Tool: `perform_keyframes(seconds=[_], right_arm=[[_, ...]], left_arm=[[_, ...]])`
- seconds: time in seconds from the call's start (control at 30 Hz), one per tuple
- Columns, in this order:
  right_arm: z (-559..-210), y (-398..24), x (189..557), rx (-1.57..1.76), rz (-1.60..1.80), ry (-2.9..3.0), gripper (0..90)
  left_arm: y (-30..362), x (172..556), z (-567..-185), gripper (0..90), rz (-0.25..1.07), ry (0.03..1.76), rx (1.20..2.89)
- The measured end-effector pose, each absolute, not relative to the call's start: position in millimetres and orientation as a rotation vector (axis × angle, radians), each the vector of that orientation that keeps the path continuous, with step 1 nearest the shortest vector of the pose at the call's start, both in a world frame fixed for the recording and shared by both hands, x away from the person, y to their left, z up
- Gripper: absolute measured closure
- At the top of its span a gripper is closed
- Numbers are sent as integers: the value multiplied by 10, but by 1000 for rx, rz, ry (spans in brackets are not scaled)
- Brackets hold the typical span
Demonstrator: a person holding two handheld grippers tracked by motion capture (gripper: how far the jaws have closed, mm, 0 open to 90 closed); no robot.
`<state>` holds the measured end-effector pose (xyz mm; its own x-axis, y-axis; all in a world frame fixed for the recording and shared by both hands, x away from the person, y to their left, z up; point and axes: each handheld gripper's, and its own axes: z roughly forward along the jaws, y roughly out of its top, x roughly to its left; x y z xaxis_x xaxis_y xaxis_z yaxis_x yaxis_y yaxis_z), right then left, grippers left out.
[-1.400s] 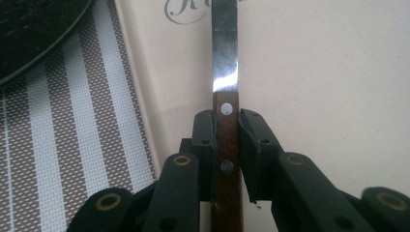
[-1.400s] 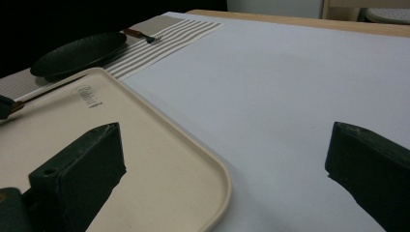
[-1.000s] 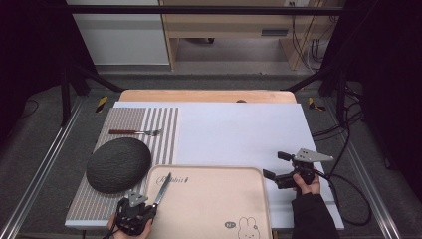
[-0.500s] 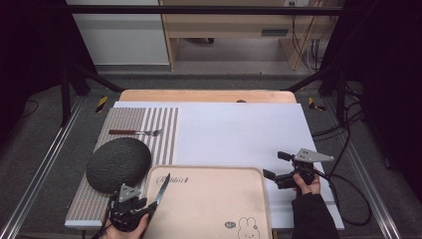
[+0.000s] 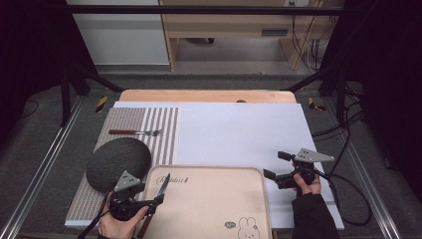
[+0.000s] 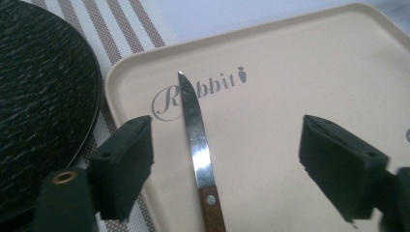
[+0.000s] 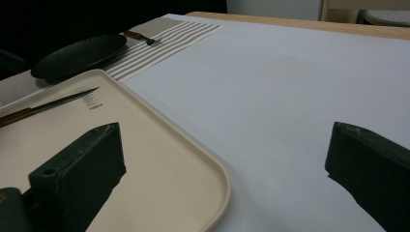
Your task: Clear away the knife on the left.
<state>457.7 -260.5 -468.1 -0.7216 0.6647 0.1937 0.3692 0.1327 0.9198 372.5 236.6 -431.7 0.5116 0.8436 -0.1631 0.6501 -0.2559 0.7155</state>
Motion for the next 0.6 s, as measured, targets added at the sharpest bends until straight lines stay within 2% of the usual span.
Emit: perform_keyframes(seconds=[0.1,0.27,0.47,0.6], right_arm=[[-4680,-2605,4577,1012,1621,2150,6],[-4678,-2608,4577,1011,1623,2148,6],[-4673,-2615,4574,1011,1622,2142,6],[-4672,-2616,4573,1013,1628,2140,6]], left_arm=[[2362,3788,-4274,111,326,1199,2015],[2386,3889,-4199,83,285,1144,1972],[2356,3995,-4224,17,265,1125,2031],[2330,4019,-4264,8,309,1097,2090]])
